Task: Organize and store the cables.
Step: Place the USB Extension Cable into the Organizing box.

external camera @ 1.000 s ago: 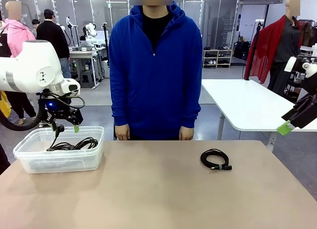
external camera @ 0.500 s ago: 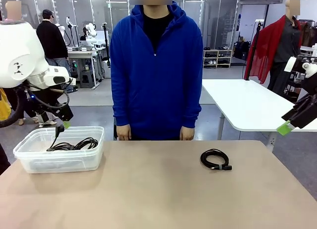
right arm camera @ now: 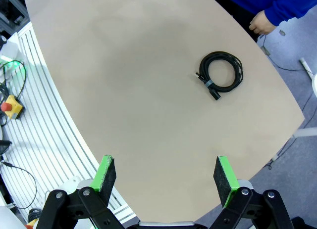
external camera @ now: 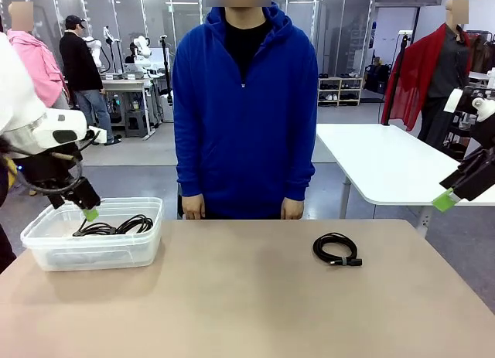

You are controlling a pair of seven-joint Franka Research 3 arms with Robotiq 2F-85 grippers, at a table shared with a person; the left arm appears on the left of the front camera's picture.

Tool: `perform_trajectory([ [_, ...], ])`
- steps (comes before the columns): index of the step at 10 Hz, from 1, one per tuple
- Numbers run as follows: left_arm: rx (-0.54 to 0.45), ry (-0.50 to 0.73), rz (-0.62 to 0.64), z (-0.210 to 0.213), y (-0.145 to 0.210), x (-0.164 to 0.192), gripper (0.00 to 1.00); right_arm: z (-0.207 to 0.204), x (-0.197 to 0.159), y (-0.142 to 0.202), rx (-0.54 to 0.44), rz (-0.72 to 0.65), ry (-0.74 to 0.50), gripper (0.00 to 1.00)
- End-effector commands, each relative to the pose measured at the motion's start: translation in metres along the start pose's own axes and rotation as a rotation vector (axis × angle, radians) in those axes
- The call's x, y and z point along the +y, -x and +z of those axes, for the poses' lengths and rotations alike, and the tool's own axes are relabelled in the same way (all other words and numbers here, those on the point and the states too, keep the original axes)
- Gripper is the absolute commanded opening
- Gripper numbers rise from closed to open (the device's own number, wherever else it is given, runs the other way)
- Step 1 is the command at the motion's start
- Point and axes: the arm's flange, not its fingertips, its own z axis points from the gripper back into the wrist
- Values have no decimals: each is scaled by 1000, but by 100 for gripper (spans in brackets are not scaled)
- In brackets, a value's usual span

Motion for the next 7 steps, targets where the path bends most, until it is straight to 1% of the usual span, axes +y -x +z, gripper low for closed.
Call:
perform_trajectory([
  [1, -46, 39, -17, 0, 22, 1, 100, -9, -3, -9, 34, 36, -16, 100],
  [3, -59, 50, -18, -1, 28, -4, 100, -44, -21, -29, 102, 65, -28, 100],
  [5, -45, 60, -16, 3, 38, -7, 100, -90, -29, -44, 164, 113, -7, 100],
  [6, -30, 61, -32, 1, 38, -9, 100, -107, -35, -49, 156, 121, -26, 100],
  [7, -29, 66, -33, -2, 34, -10, 100, -123, -41, -52, 180, 141, -54, 100],
])
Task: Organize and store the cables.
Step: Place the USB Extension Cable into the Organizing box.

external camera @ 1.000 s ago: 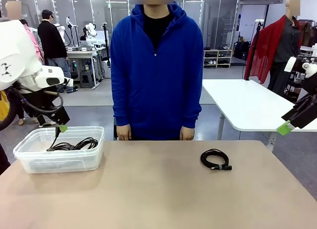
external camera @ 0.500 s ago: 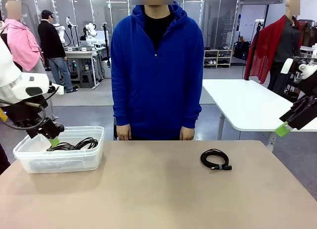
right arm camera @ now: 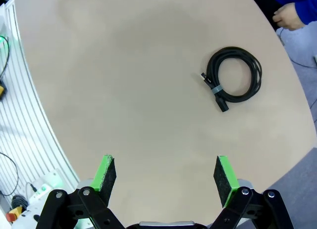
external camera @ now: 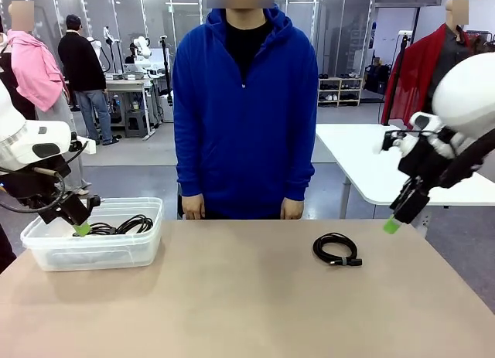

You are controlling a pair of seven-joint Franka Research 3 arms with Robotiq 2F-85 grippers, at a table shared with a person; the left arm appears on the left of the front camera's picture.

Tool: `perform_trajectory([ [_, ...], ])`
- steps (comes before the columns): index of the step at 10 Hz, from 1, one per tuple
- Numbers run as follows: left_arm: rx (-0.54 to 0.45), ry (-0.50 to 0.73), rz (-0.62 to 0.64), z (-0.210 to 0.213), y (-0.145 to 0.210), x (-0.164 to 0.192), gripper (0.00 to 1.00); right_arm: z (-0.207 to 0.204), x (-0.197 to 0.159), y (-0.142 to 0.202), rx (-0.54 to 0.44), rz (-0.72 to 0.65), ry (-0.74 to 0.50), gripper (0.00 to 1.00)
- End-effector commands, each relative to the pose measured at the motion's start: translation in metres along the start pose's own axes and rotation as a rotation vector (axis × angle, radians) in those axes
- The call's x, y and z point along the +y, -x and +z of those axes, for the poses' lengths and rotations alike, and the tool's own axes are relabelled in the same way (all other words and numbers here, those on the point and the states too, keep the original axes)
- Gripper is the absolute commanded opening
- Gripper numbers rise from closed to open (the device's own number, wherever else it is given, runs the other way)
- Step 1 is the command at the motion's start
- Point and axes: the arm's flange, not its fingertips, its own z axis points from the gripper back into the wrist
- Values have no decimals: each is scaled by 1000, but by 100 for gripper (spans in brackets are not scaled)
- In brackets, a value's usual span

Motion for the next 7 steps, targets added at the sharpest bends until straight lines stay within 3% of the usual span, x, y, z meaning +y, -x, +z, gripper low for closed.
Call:
perform_trajectory([
  [1, -14, 33, -28, -3, 0, 2, 100, -9, -17, -7, 5, 43, -4, 100],
  [7, -1, 5, -4, -1, -1, -1, 100, -16, -12, -7, 22, 19, -4, 100],
])
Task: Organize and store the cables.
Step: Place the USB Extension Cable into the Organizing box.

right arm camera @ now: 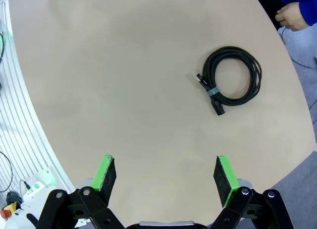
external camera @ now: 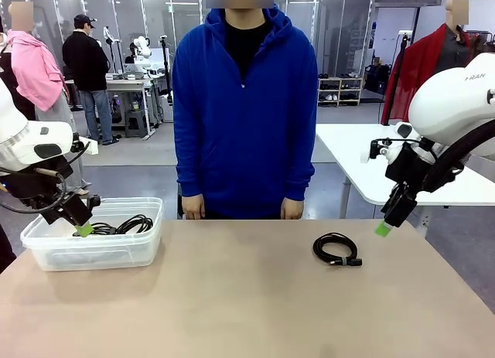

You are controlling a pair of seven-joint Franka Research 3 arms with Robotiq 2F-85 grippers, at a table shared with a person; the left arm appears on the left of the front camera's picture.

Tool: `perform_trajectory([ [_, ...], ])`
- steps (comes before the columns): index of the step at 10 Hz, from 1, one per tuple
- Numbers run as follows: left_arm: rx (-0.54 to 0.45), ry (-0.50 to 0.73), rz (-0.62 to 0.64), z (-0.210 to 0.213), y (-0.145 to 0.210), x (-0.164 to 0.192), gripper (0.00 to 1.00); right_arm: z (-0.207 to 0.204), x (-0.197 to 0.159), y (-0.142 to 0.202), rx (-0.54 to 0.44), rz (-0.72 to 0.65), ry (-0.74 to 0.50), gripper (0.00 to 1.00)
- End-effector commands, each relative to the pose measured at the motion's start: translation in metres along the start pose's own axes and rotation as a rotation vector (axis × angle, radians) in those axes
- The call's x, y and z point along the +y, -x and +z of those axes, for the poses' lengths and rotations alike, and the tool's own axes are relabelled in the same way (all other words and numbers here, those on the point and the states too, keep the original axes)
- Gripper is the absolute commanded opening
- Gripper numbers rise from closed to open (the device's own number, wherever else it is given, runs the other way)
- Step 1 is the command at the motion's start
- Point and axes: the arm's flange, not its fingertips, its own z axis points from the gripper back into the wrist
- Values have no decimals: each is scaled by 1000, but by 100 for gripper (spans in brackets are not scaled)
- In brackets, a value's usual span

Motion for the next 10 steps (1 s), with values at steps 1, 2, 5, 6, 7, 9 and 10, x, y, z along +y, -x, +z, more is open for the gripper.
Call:
perform_trajectory([
  [1, 2, -4, 3, 0, 1, 0, 100, 1, 0, 0, -2, 0, 1, 100],
  [2, 2, -4, 3, 0, 1, 0, 100, -14, -3, -7, 19, 76, 61, 100],
  [5, 2, -4, 3, 0, 1, 0, 100, -59, -22, -37, 153, 297, 70, 100],
  [6, 2, -4, 3, 0, 1, 0, 100, -77, -30, -47, 217, 350, 77, 100],
  [7, 2, -4, 3, 0, 1, 0, 100, -88, -35, -52, 242, 379, 66, 100],
  [9, 2, -4, 3, 0, 1, 0, 100, -95, -42, -59, 262, 370, 40, 100],
  [10, 2, -4, 3, 0, 1, 0, 100, -100, -46, -63, 273, 370, 29, 100],
])
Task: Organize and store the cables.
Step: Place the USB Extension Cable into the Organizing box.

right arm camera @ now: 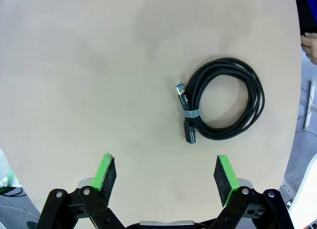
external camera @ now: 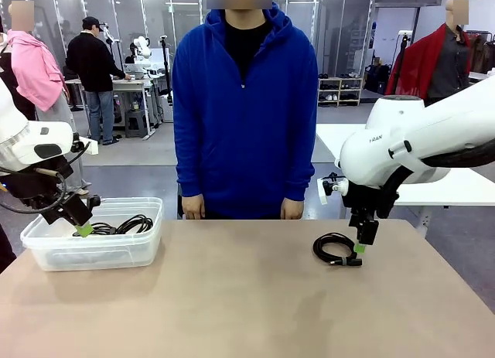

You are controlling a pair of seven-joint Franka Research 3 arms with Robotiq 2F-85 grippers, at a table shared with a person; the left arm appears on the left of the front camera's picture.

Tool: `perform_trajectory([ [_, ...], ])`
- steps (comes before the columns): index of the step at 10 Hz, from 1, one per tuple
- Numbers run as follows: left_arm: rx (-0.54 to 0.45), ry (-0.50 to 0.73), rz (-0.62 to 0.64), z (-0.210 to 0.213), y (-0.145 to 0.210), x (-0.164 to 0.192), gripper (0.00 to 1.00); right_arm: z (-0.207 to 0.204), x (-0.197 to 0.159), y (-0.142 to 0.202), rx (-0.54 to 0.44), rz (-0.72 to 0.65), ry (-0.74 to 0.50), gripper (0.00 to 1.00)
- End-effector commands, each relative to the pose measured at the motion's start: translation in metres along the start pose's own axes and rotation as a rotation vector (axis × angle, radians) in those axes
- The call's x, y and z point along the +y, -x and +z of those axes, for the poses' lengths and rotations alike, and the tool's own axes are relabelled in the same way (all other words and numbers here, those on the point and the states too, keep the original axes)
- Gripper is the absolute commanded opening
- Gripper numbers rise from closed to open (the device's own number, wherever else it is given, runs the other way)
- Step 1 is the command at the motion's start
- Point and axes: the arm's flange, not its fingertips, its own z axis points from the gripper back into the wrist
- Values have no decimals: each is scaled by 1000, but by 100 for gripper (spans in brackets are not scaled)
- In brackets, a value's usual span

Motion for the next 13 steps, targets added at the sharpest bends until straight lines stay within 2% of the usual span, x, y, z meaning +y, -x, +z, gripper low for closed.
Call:
perform_trajectory([
  [1, 2, -4, 3, 0, 1, 0, 100, 2, -11, -2, 16, 10, -25, 100],
  [5, 2, -4, 3, 0, 1, 0, 100, -13, -24, -9, 25, 30, -55, 100],
  [10, 2, -4, 3, 0, 1, 0, 100, -68, -34, -10, 70, 107, -93, 100],
  [13, 2, -4, 3, 0, 1, 0, 100, -89, -45, -10, 71, 109, -136, 100],
])
